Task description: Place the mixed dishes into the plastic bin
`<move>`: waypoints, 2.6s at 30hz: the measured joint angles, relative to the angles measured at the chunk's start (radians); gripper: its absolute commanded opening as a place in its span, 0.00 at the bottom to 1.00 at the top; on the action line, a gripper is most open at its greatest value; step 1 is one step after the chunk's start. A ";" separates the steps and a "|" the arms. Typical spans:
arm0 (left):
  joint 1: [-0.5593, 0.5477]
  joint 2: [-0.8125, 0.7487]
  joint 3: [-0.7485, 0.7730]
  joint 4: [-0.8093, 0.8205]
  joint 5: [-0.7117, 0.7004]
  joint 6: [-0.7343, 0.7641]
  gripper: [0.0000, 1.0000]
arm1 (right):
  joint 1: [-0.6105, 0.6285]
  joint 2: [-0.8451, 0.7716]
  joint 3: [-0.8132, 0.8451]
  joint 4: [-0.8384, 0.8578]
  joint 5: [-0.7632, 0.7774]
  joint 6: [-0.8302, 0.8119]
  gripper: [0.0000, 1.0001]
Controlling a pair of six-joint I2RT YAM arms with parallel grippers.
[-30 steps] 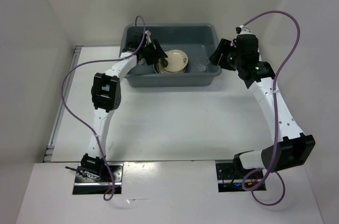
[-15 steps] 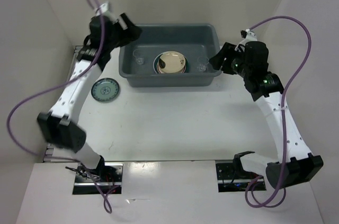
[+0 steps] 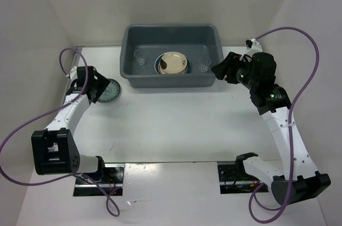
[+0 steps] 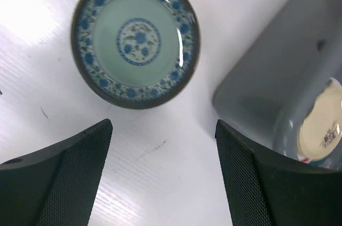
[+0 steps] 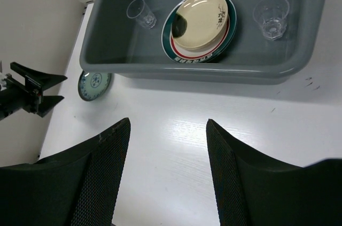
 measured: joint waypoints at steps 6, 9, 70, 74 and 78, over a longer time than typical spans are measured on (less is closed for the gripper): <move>0.042 0.041 -0.060 0.034 -0.035 -0.119 0.85 | 0.000 -0.019 0.000 -0.005 0.002 0.000 0.65; 0.056 0.073 -0.081 0.037 -0.050 -0.168 0.84 | 0.000 -0.027 0.000 -0.012 0.009 -0.001 0.65; -0.281 0.853 0.891 0.171 0.473 -0.035 0.00 | 0.000 0.028 0.014 -0.053 0.112 -0.038 0.65; -0.303 0.940 1.015 0.153 0.472 -0.016 0.00 | 0.000 0.051 0.014 -0.053 0.122 -0.030 0.65; -0.325 0.998 1.091 0.139 0.472 -0.014 0.00 | -0.004 0.074 0.014 -0.053 0.133 -0.024 0.65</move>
